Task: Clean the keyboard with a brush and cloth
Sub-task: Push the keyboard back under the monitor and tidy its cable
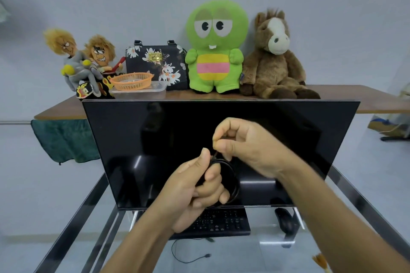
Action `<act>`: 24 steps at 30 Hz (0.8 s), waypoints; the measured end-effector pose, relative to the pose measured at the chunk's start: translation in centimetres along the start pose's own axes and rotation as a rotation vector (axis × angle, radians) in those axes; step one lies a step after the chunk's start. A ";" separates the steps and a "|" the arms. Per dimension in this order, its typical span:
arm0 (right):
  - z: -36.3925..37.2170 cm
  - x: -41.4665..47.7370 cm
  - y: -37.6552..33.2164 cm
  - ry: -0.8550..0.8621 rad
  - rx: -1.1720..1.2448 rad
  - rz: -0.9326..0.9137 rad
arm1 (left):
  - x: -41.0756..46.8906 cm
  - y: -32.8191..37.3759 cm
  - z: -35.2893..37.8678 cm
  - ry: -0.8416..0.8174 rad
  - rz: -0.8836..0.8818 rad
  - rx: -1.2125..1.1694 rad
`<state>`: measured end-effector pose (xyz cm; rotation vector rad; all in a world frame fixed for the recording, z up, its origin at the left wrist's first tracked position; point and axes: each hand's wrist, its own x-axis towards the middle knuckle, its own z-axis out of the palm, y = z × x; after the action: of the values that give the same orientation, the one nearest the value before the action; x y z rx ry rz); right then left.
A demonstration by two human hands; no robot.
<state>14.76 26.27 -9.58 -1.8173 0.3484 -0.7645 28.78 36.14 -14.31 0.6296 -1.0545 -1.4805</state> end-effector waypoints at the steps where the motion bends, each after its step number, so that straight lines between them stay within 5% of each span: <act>1: 0.8 0.0 1.0 0.057 0.164 0.031 | 0.2 0.0 0.3 0.008 0.013 -0.093; 5: 3.6 -0.9 3.3 0.209 0.334 0.236 | 1.1 -0.1 0.7 0.210 0.065 -0.253; 13: 1.7 -3.0 3.5 0.133 0.022 0.311 | 2.2 -1.4 -0.2 0.556 0.091 0.176; 18: 0.3 -3.3 4.4 0.170 -0.118 0.343 | 3.2 -2.5 -0.4 0.555 0.087 0.249; 24: -1.9 -4.9 7.9 0.268 0.233 0.509 | 5.4 -5.2 -2.9 0.328 -0.174 0.032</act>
<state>10.84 24.69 -18.07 -1.3270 0.8252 -0.6524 27.62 29.89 -19.21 0.9712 -0.7854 -1.4490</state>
